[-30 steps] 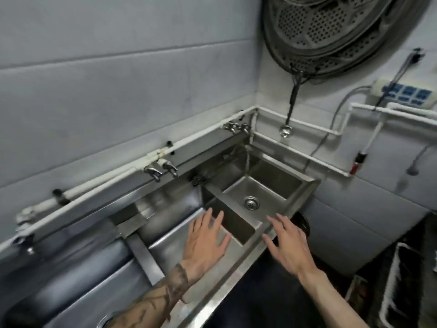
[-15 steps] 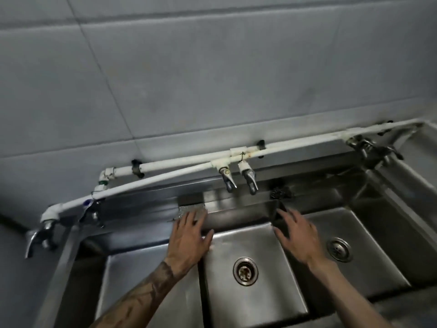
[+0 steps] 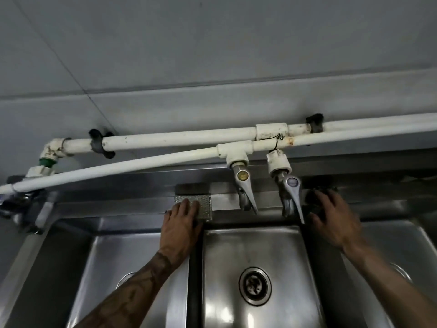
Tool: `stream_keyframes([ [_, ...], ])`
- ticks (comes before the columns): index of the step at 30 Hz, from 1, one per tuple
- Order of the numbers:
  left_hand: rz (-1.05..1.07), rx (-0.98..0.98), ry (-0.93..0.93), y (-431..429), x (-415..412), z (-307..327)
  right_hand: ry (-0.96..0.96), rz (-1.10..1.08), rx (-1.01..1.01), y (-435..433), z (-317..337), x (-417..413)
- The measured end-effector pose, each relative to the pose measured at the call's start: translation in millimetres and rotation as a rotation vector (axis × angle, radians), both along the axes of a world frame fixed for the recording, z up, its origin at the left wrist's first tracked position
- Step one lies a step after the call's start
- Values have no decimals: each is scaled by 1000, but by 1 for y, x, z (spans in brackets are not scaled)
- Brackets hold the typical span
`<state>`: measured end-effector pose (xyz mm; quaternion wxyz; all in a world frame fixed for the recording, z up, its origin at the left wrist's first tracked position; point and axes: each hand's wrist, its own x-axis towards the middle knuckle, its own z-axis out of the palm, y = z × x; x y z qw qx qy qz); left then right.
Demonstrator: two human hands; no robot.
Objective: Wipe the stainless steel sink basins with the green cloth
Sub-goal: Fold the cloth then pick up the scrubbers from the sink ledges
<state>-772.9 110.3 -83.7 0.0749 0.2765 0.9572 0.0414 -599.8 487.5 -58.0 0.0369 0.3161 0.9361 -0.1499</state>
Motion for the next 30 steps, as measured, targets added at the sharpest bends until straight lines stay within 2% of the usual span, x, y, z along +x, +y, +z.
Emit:
stream_keyframes([
  [6, -95, 52, 144, -3, -16, -26, 64, 56, 62, 35, -43, -12],
  [12, -175, 76, 213, -2, -20, -25, 34, 78, 174, 36, -41, -18],
  [15, -177, 147, 204, 1, -18, -18, 56, 108, 155, 26, -35, -18],
  [20, -212, 276, 224, 7, -3, 7, 191, 109, 90, -19, 0, 2],
  [25, -339, 436, 344, 21, 36, 49, 340, -22, 5, -73, 56, 51],
  [30, -528, 569, 322, 22, 90, 94, 375, -184, 69, -138, 123, 133],
])
